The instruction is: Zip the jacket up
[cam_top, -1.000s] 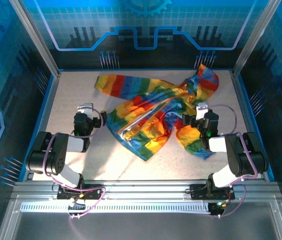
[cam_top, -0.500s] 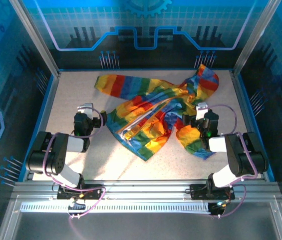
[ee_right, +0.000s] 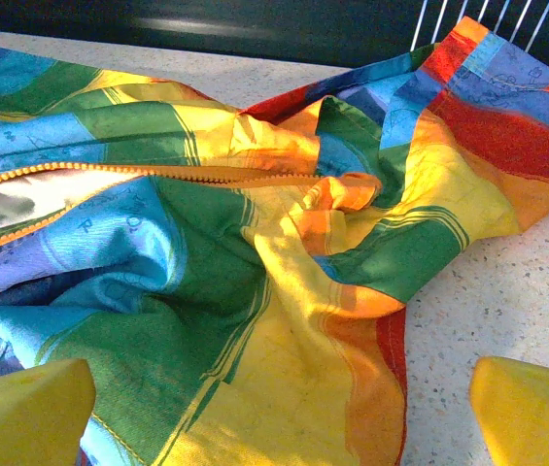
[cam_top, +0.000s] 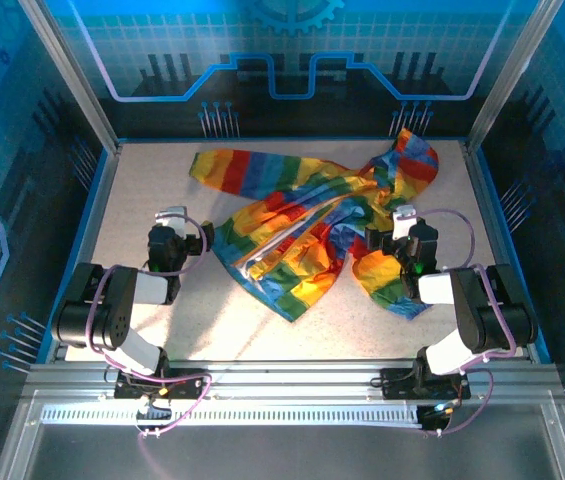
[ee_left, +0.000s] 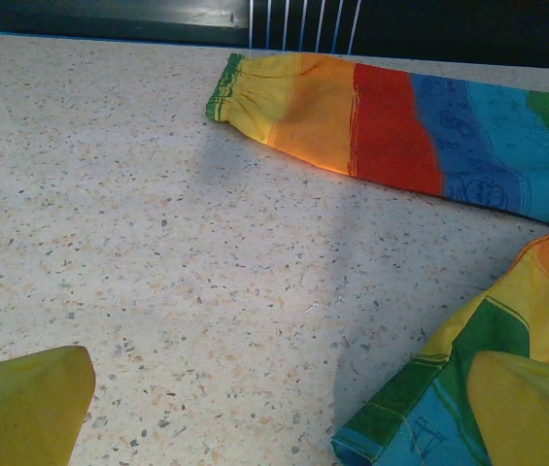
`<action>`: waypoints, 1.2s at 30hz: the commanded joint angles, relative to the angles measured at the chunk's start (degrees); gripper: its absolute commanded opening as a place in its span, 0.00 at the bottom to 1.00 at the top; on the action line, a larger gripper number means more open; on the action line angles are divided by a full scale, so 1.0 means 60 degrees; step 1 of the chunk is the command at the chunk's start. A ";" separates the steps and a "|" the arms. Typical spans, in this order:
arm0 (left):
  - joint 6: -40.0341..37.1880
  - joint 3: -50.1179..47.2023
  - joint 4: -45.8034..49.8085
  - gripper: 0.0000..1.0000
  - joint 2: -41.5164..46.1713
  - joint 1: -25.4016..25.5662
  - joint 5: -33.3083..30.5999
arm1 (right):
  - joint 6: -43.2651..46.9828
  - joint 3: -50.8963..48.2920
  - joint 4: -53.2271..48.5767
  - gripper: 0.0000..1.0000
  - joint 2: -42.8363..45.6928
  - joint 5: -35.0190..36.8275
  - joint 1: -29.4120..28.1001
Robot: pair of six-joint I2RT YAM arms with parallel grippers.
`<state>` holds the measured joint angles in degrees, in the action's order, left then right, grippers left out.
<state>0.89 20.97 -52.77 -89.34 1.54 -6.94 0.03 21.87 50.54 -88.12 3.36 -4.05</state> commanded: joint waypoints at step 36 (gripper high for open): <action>0.1120 0.5621 0.9822 0.63 0.0642 0.1657 0.1599 | -0.3175 0.3634 -0.9158 0.80 0.2333 0.0326 -0.1146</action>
<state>6.07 47.16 -10.07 -80.25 7.05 0.08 -11.86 43.48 6.76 -72.62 7.66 -9.58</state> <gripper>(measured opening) 0.649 0.822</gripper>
